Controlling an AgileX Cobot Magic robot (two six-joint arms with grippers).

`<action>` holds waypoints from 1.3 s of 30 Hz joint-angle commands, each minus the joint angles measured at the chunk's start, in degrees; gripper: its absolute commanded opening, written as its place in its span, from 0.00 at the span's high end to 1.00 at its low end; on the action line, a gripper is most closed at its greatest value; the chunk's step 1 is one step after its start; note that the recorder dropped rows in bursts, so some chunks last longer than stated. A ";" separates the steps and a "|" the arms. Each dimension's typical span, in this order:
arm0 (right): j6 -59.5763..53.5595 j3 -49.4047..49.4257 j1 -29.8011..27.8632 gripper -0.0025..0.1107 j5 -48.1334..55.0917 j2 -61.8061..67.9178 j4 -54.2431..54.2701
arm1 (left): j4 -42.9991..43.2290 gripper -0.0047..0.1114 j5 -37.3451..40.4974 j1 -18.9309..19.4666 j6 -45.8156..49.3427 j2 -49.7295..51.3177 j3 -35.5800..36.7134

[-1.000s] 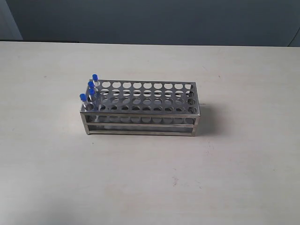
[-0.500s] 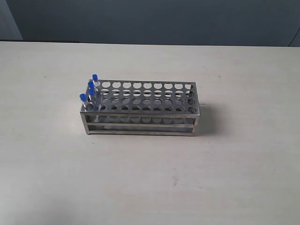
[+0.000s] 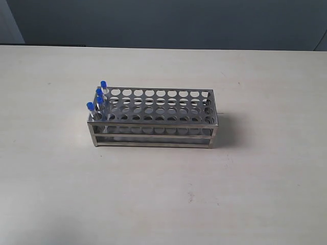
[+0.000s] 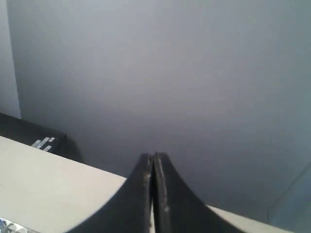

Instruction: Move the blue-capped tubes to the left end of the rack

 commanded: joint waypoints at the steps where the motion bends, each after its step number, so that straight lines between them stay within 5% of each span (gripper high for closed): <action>1: 4.96 9.00 -6.95 0.98 -0.02 -6.92 -0.96 | 0.06 0.96 -0.68 -0.45 -0.21 -0.21 0.29; 6: 5.11 28.18 -18.62 0.98 -6.90 -18.29 1.39 | 0.06 0.96 -0.68 -0.45 -0.21 -0.21 0.29; 10: 5.90 51.97 -32.50 0.98 -25.09 -31.07 8.52 | 0.06 0.96 -0.68 -0.45 -0.21 -0.21 0.29; 16: 7.78 83.24 -45.16 0.98 -43.79 -48.55 10.46 | 0.06 0.96 -0.68 -0.45 -0.21 -0.21 0.29; 23: 7.89 102.69 -46.48 0.98 -52.32 -64.82 12.63 | 0.06 0.96 -0.68 -0.45 -0.21 -0.21 0.29; 39: 7.89 107.86 -46.48 0.98 -52.12 -65.54 12.95 | 0.06 0.96 -0.68 -0.45 -0.21 -0.21 0.29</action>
